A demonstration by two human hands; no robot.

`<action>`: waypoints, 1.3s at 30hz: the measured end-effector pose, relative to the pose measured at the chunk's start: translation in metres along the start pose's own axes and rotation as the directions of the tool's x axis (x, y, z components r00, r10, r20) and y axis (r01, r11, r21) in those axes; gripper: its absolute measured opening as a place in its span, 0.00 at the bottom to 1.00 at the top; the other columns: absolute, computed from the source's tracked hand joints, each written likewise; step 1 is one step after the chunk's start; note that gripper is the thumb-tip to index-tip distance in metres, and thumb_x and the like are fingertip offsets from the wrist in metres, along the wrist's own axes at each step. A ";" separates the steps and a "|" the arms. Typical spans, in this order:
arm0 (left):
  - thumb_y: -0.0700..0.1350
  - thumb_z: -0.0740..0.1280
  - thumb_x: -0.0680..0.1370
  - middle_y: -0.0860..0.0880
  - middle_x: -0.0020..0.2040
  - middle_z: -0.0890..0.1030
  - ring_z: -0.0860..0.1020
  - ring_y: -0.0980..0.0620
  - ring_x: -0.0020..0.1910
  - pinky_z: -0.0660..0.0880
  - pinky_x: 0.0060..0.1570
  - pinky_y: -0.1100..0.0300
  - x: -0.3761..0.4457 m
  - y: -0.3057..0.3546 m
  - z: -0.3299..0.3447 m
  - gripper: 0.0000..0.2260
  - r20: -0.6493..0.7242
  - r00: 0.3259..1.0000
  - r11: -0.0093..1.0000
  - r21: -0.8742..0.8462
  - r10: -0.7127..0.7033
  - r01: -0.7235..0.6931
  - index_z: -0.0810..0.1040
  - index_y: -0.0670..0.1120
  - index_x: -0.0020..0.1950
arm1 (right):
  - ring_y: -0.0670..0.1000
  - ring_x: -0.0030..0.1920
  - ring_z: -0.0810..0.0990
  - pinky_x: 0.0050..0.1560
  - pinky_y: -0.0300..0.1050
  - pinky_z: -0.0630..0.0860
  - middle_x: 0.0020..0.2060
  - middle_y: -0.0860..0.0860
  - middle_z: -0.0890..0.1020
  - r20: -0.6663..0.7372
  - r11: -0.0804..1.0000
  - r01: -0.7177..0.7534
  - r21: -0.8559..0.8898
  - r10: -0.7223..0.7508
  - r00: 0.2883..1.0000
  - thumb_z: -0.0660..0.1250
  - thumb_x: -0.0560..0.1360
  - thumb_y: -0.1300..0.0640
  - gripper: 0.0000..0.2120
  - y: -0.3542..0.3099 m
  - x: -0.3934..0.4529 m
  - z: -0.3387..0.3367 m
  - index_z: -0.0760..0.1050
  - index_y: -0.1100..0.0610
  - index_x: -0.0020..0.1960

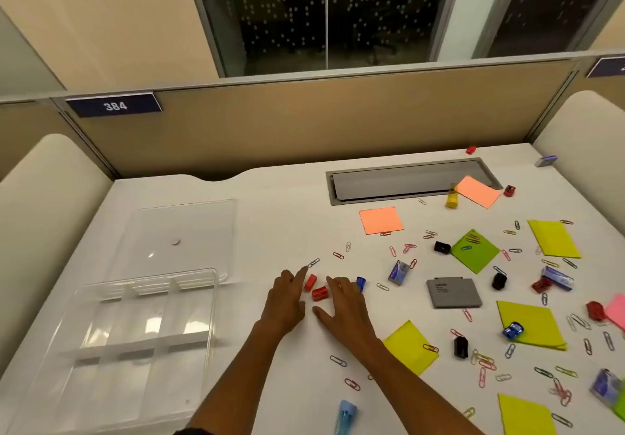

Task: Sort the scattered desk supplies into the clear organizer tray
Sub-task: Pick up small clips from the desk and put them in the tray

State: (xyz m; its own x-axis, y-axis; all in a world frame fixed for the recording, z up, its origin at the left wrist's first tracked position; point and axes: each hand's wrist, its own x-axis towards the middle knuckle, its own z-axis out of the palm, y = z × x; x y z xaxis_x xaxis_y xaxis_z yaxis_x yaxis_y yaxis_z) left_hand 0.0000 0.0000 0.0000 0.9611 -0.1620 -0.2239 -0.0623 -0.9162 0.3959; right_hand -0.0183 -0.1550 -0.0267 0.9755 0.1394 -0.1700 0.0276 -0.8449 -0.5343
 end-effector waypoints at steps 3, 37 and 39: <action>0.46 0.65 0.77 0.46 0.64 0.67 0.69 0.49 0.61 0.70 0.60 0.59 0.013 -0.004 0.000 0.31 -0.003 1.000 1.000 -0.002 -0.017 0.017 0.54 0.54 0.76 | 0.52 0.70 0.63 0.70 0.44 0.60 0.70 0.51 0.66 -0.041 0.998 0.022 0.052 -0.020 0.999 0.64 0.74 0.39 0.32 0.003 0.010 0.003 0.62 0.54 0.73; 0.40 0.71 0.73 0.51 0.49 0.79 0.76 0.54 0.41 0.77 0.45 0.60 -0.102 -0.141 -0.106 0.18 -0.473 0.877 0.970 -0.240 -0.086 -0.034 0.74 0.46 0.61 | 0.44 0.45 0.77 0.46 0.32 0.74 0.48 0.48 0.77 -0.276 0.824 0.440 0.357 -0.357 0.893 0.70 0.74 0.56 0.10 -0.182 0.009 0.035 0.77 0.55 0.54; 0.40 0.71 0.72 0.51 0.49 0.78 0.75 0.54 0.41 0.77 0.46 0.60 -0.116 -0.168 -0.116 0.18 -0.488 0.864 0.973 -0.229 -0.124 0.011 0.74 0.46 0.61 | 0.44 0.45 0.77 0.46 0.32 0.74 0.48 0.48 0.77 -0.260 0.809 0.460 0.366 -0.386 0.885 0.70 0.74 0.57 0.09 -0.209 0.008 0.046 0.77 0.55 0.54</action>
State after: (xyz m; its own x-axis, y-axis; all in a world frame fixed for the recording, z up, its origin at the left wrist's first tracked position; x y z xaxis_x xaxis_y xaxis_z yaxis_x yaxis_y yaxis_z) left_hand -0.0695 0.2150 0.0625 0.9694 0.1529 0.1922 0.0113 -0.8094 0.5871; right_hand -0.0263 0.0466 0.0453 0.9095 0.3154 0.2707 0.3913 -0.4304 -0.8134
